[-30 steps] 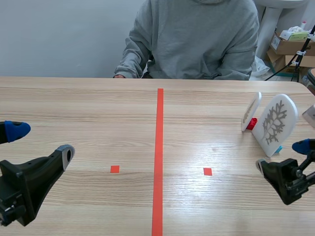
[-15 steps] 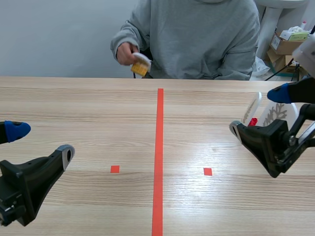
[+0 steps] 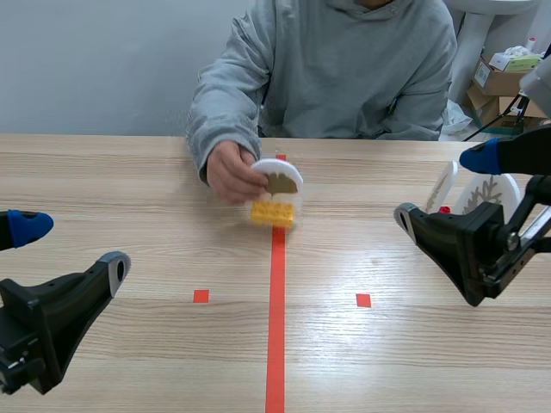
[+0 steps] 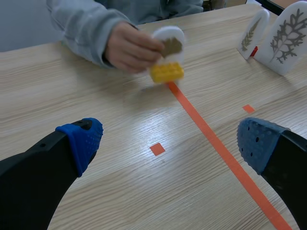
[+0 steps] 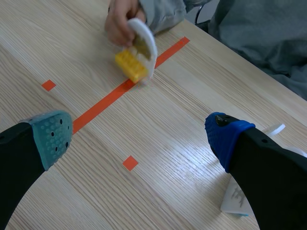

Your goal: Do the leaf sorting experiment

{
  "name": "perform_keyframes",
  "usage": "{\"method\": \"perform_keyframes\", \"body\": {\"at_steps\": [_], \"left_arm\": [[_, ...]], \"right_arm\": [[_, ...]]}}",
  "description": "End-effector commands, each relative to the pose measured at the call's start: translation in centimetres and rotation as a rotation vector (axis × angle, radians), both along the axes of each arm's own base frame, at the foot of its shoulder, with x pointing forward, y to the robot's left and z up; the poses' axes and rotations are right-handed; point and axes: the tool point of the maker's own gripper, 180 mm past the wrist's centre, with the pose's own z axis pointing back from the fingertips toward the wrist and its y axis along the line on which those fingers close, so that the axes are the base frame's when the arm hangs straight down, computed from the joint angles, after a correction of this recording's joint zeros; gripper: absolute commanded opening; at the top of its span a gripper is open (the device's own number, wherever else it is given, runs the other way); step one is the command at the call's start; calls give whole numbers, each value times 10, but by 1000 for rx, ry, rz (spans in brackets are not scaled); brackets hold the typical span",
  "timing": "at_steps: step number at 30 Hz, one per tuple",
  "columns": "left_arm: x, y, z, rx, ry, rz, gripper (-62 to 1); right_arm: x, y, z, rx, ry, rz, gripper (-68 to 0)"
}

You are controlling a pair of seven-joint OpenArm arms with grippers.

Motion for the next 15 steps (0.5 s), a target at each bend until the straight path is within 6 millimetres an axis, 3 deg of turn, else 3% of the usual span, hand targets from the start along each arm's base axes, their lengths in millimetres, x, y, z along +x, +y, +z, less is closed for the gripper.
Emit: {"method": "perform_keyframes", "body": {"at_steps": [1, 15], "left_arm": [[2, -2, 9, -12, -29, -5, -7], [2, -2, 7, -9, -22, -5, -7]], "right_arm": [[4, -2, 5, 3, -20, 1, -111], [4, -3, 3, -9, -15, -1, -111]]}}
